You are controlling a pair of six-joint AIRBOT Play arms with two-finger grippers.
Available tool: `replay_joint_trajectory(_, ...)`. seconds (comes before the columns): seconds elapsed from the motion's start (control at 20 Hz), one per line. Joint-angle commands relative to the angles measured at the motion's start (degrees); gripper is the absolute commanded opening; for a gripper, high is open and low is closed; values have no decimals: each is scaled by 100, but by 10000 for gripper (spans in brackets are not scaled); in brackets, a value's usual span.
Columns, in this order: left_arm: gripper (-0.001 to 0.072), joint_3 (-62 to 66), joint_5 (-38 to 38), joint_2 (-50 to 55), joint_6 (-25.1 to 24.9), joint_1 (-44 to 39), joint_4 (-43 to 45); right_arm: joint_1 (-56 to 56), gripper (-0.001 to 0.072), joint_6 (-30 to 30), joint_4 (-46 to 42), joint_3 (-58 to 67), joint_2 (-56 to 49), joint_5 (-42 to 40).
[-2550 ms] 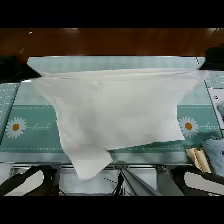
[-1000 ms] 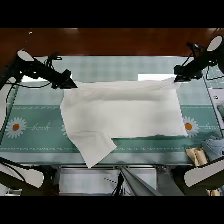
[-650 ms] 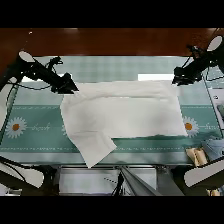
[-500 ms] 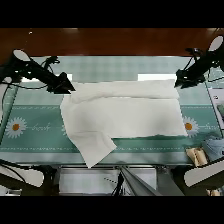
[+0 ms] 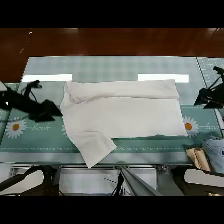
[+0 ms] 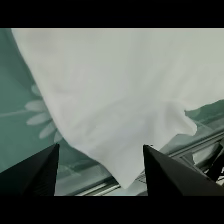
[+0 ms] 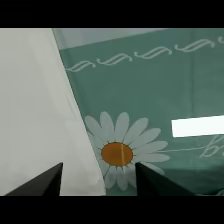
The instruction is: Fold the shirts.
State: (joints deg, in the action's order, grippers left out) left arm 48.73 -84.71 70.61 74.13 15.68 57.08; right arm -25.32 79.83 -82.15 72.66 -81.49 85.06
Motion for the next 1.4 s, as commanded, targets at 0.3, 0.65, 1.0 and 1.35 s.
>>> replay_joint_trajectory(0.3,614,-2605,837,-942,-144,-269,-577,-737,532,-409,1010,-1613,1191,-1539)
replay_joint_trajectory(0.65,594,-2691,1672,-621,-98,-1088,-1467,-737,531,-409,1008,-1613,1198,-1410)
replay_joint_trajectory(1.0,27,-2691,1840,-103,-505,-1674,-2109,-789,532,-286,232,-1620,1189,-1202)
replay_joint_trajectory(1.35,27,-2680,1674,-111,-708,-1635,-2109,-1871,539,-922,1969,-2844,1182,-966)
